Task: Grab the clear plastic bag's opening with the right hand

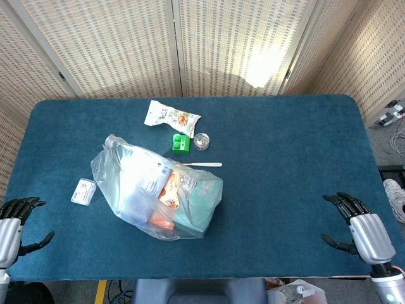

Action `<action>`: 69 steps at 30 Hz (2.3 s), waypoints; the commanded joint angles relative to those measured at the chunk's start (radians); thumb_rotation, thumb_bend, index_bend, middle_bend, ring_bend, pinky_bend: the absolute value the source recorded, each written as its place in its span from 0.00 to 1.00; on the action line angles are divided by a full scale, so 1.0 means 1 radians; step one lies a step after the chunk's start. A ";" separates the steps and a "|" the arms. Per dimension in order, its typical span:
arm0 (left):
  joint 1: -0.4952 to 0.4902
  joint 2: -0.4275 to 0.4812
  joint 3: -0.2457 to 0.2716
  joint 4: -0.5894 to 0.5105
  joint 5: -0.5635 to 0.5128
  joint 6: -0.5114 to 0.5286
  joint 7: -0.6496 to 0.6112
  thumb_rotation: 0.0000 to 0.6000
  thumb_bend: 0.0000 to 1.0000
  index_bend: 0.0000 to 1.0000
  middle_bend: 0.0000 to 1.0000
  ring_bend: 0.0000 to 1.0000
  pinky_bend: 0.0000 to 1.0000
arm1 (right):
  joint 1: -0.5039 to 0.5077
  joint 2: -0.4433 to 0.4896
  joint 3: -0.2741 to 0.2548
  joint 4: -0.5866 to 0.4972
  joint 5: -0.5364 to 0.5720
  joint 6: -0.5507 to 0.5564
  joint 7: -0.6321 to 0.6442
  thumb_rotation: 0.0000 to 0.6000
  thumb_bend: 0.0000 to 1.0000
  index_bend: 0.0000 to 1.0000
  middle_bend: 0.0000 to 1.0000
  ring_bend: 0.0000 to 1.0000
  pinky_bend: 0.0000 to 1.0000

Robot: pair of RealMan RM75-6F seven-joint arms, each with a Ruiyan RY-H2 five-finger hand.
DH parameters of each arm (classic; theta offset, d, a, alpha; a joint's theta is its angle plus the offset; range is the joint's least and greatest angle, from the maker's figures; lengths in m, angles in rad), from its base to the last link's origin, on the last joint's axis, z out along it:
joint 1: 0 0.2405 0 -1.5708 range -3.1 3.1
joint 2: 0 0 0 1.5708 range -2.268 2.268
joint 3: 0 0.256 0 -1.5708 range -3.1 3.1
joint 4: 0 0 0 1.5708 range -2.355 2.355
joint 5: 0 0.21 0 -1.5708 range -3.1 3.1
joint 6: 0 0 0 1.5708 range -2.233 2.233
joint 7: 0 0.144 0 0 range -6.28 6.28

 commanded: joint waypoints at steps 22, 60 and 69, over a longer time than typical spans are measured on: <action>-0.178 0.035 -0.103 0.097 0.008 -0.173 -0.205 1.00 0.16 0.27 0.22 0.18 0.10 | 0.014 0.029 -0.006 -0.034 -0.022 -0.021 0.001 1.00 0.16 0.20 0.24 0.14 0.22; -0.544 -0.188 -0.307 0.382 -0.070 -0.348 -0.681 1.00 0.11 0.10 0.20 0.17 0.10 | 0.018 0.014 -0.006 -0.038 0.000 -0.042 -0.013 1.00 0.16 0.20 0.24 0.14 0.22; -0.569 -0.181 -0.300 0.351 -0.024 -0.331 -0.767 1.00 0.11 0.09 0.18 0.17 0.09 | 0.013 0.010 -0.010 -0.027 0.006 -0.041 -0.003 1.00 0.16 0.20 0.24 0.14 0.22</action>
